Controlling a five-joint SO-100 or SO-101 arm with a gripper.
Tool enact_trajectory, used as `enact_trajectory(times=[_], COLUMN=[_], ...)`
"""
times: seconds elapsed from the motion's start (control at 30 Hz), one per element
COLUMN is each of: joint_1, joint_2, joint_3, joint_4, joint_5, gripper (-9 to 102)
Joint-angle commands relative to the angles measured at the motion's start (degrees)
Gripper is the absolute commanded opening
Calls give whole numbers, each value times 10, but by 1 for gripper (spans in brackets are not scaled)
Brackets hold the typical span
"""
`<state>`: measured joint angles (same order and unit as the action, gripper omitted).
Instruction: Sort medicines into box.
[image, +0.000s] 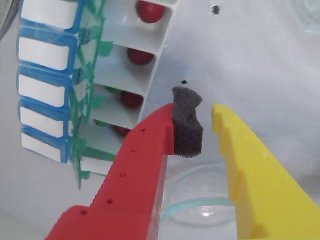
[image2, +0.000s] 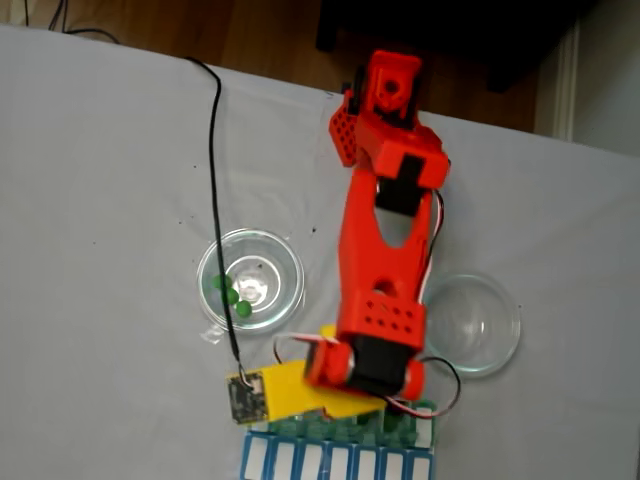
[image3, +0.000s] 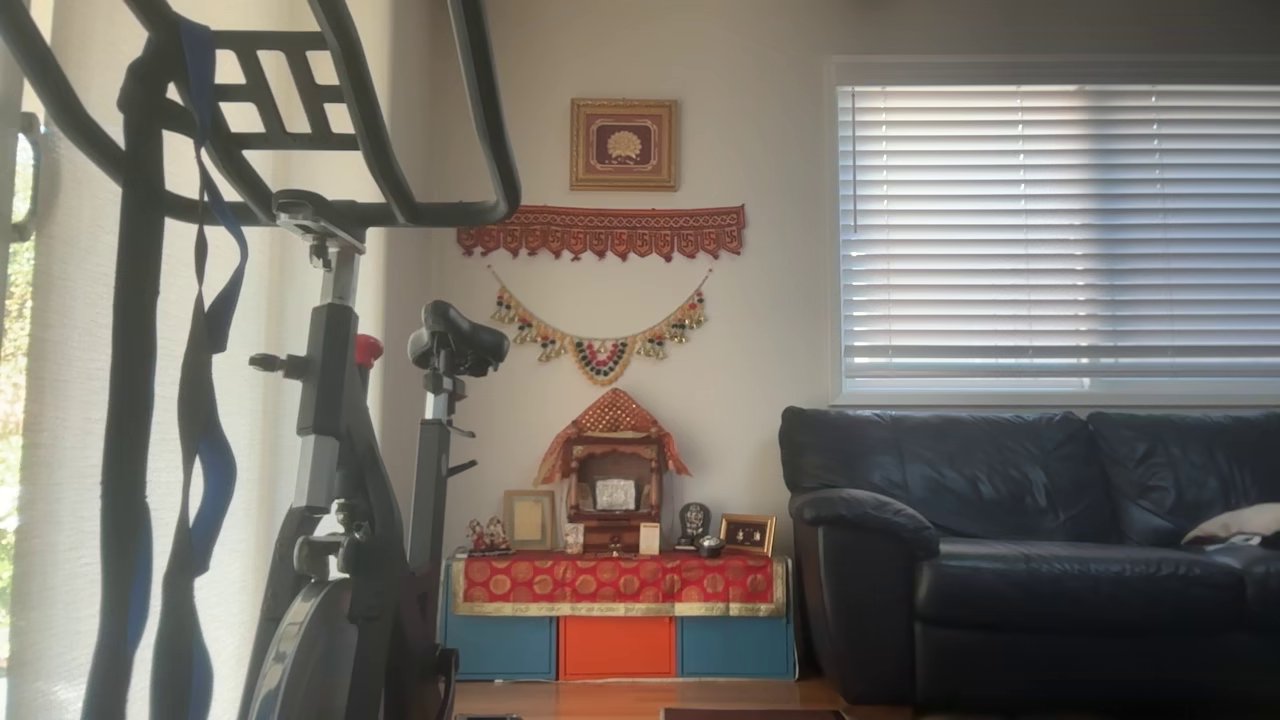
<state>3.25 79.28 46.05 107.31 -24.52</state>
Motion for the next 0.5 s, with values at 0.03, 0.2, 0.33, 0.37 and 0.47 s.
enact_trajectory(times=[0.03,0.2,0.33,0.37,0.47], joint_1=[21,92,142,155,180], joint_2=[182,349,395,396,385], joint_3=[116,330,443,457,469], joint_4=[18,-55,-141,-162,-204], joint_5=[-89,-197,-235,-235,-206], gripper=[2,2,2,2,1])
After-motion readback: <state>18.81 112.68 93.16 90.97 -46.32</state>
